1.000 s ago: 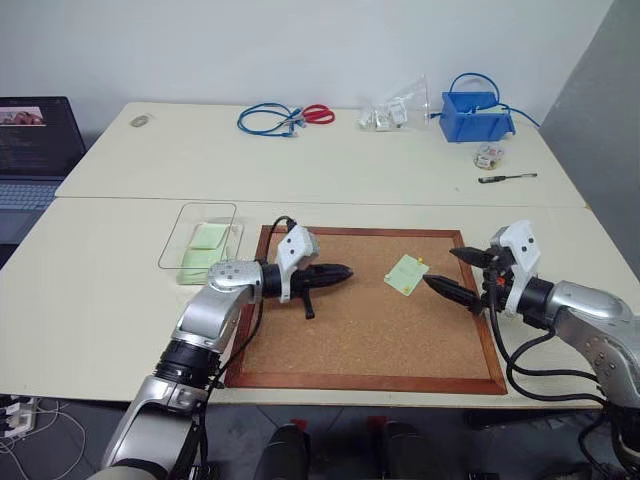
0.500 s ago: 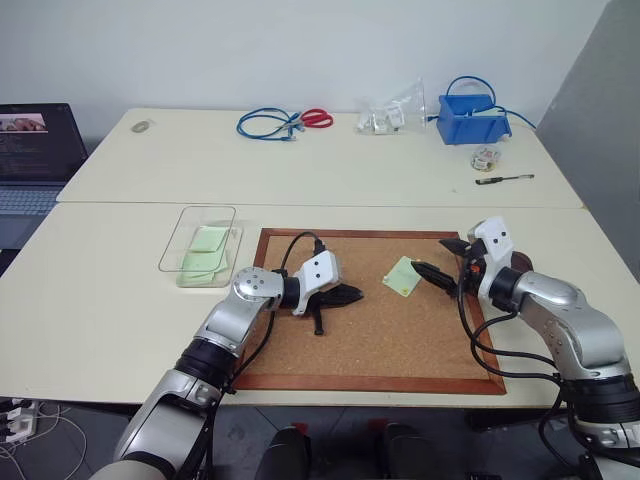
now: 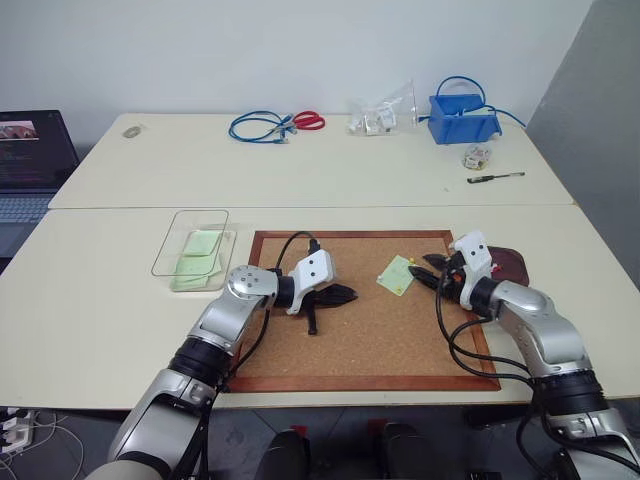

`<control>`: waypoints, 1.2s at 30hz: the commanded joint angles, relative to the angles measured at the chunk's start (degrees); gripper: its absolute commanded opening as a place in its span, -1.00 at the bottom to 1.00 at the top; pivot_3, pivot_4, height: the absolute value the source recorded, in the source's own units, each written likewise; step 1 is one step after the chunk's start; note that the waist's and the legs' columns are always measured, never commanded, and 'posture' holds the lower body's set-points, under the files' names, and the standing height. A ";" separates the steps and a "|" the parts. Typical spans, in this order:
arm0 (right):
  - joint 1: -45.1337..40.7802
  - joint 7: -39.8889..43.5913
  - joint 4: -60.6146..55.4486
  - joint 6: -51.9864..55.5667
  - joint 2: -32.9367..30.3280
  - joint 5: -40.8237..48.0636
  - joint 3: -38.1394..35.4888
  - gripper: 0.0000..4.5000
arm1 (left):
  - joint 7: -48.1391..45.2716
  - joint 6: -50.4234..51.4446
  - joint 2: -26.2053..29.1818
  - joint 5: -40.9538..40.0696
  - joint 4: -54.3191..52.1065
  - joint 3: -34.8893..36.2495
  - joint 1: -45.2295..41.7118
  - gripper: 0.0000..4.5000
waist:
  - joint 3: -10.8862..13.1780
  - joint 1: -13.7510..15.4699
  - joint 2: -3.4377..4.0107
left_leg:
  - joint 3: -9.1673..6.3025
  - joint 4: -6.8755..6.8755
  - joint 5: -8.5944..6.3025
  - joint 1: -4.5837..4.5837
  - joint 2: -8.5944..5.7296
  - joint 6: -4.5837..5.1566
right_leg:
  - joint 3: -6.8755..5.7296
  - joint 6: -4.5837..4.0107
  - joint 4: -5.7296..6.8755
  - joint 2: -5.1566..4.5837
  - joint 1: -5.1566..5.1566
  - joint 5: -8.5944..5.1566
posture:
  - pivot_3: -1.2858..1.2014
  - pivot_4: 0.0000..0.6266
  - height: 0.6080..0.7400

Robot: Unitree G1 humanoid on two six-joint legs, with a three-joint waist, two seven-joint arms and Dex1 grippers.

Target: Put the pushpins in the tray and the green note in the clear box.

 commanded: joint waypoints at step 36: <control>0.98 -4.82 -12.84 7.45 3.81 12.21 -12.23 -0.97 | -3.41 3.17 2.53 2.52 0.27 -2.44 2.85 -1.00 | -0.01 -0.18 0.01 | 0.03 -0.04 0.00 0.09 0.03 0.00 | 0.03 -0.02 0.05 0.02 0.02 -0.01 | 0.03 -0.52 1.00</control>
